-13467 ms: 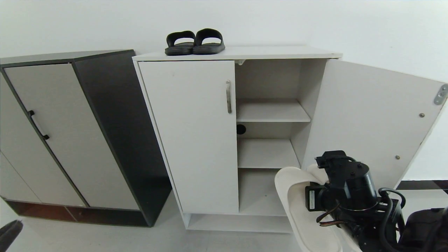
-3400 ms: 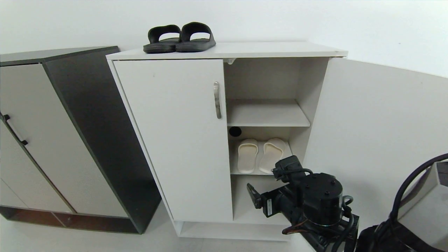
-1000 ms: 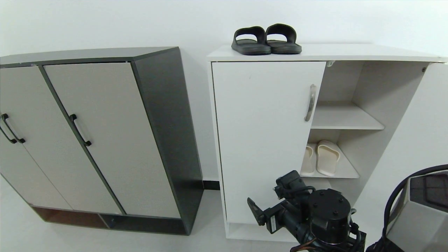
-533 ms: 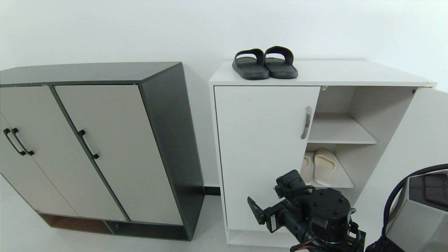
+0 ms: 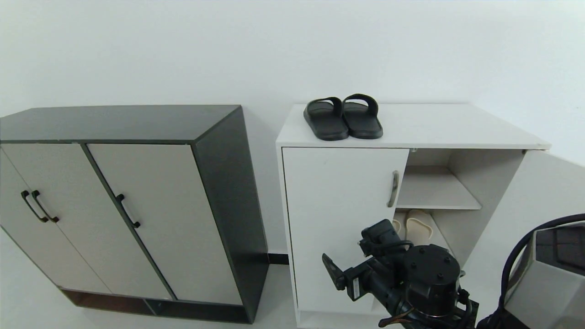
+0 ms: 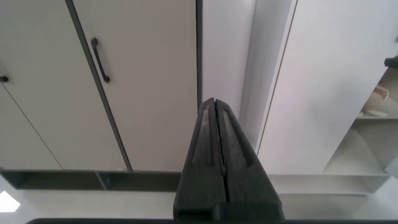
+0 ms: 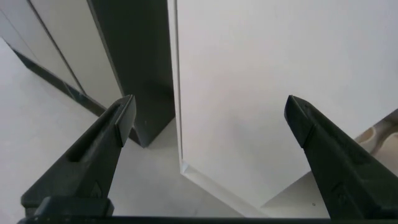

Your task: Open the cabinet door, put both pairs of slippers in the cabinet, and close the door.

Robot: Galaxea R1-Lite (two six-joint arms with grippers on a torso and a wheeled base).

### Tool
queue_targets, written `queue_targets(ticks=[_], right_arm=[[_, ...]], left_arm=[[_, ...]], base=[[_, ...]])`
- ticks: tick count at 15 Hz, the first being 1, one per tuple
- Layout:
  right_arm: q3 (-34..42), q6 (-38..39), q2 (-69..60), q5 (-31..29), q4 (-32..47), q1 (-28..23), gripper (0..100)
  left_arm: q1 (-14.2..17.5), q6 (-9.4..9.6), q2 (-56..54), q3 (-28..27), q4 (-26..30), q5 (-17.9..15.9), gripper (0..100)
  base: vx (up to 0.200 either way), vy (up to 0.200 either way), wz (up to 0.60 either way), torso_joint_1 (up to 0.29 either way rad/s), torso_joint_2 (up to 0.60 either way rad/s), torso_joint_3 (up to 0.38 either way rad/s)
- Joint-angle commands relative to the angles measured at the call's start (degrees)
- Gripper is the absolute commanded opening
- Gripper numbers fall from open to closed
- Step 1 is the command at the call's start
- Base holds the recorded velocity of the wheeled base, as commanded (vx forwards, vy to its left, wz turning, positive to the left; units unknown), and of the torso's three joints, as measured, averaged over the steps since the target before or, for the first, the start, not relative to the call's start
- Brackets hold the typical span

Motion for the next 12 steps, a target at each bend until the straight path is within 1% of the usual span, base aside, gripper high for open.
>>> queue_targets(ticks=[1, 10, 12], right_arm=[[0.03, -0.01, 0.05, 0.01, 0.01, -0.05, 100], [0.73, -0.71, -0.13, 0.01, -0.34, -0.14, 100], [1.44, -0.98, -0.04, 0.62, -2.1, -0.14, 100]], left_arm=[[-0.01, 0.0, 0.05, 0.0, 0.0, 0.01, 0], [-0.01, 0.0, 0.05, 0.0, 0.0, 0.09, 0], [-0.01, 0.0, 0.05, 0.0, 0.0, 0.09, 0]], base=[[0.0, 0.0, 0.0, 0.183, -0.49, -0.32], [0.0, 0.0, 0.0, 0.206, -0.51, -0.308], [0.0, 0.0, 0.0, 0.237, -0.55, -0.322]])
